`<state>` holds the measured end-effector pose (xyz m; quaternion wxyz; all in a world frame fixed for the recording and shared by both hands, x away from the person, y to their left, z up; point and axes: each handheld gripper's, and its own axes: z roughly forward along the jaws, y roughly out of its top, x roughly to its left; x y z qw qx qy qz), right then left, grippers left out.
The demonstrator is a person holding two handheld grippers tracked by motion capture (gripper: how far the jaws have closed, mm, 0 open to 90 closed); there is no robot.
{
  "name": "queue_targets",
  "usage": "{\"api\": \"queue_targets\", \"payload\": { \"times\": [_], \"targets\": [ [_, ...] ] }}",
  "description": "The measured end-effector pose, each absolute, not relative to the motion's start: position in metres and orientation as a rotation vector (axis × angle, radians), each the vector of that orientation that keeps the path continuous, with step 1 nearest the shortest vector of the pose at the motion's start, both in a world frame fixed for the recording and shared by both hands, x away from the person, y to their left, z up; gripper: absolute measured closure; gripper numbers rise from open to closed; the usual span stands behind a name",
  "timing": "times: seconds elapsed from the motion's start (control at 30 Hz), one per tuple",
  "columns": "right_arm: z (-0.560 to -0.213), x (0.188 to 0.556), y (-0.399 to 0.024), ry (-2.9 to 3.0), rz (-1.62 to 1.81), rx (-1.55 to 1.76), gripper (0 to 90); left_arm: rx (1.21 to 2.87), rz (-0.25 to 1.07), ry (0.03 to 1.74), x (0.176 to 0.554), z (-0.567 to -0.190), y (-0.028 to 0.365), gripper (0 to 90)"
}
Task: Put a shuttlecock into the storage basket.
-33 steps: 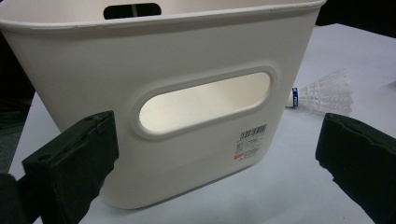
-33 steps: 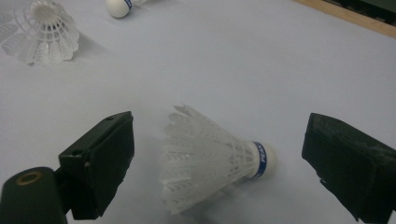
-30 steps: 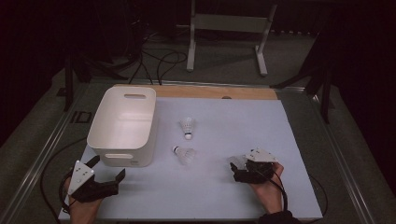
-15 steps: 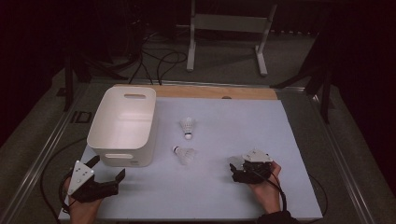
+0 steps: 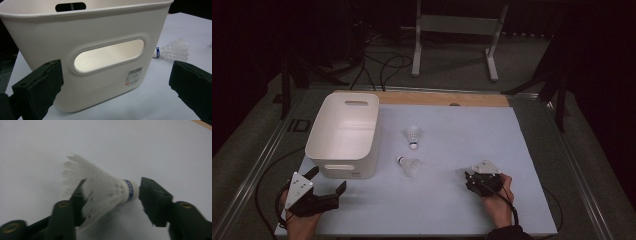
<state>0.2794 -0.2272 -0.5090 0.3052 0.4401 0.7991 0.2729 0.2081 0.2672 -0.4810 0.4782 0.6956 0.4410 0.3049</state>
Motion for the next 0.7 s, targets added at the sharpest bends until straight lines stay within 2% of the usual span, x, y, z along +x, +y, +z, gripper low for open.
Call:
{"api": "queue_targets", "payload": {
  "times": [0.03, 0.07, 0.13, 0.17, 0.2, 0.27, 0.37, 0.5, 0.7],
  "targets": [
    [-0.5090, 0.2794, -0.2272, 2.116, 0.723, 1.165, 47.8, 1.698, 0.744, 1.077, 0.2081, -0.4810, 0.2672, 0.2],
    [-0.5076, 0.2790, -0.2314, 2.098, 0.737, 1.176, 56.3, 1.699, 0.744, 1.076, 0.2080, -0.4809, 0.2673, 0.2],
    [-0.5067, 0.2786, -0.2327, 2.088, 0.727, 1.186, 62.7, 1.699, 0.745, 1.077, 0.2081, -0.4810, 0.2671, 0.2],
    [-0.5067, 0.2786, -0.2327, 2.088, 0.727, 1.186, 62.7, 1.699, 0.745, 1.077, 0.2081, -0.4810, 0.2671, 0.2],
    [-0.5073, 0.2788, -0.2336, 2.082, 0.727, 1.196, 67.4, 1.699, 0.744, 1.077, 0.2081, -0.4810, 0.2671, 0.2],
    [-0.5073, 0.2788, -0.2336, 2.082, 0.727, 1.196, 67.4, 1.699, 0.744, 1.077, 0.2080, -0.4810, 0.2671, 0.2],
    [-0.5059, 0.2782, -0.2348, 2.074, 0.738, 1.214, 78.2, 1.698, 0.745, 1.079, 0.2081, -0.4809, 0.2673, 0.2],
    [-0.5045, 0.2776, -0.2356, 2.065, 0.739, 1.225, 83.4, 1.697, 0.744, 1.078, 0.2079, -0.4807, 0.2676, 0.2],
    [-0.5026, 0.2772, -0.2364, 2.068, 0.766, 1.229, 84.7, 1.697, 0.745, 1.078, 0.2079, -0.4808, 0.2673, 0.2]
  ]
}}
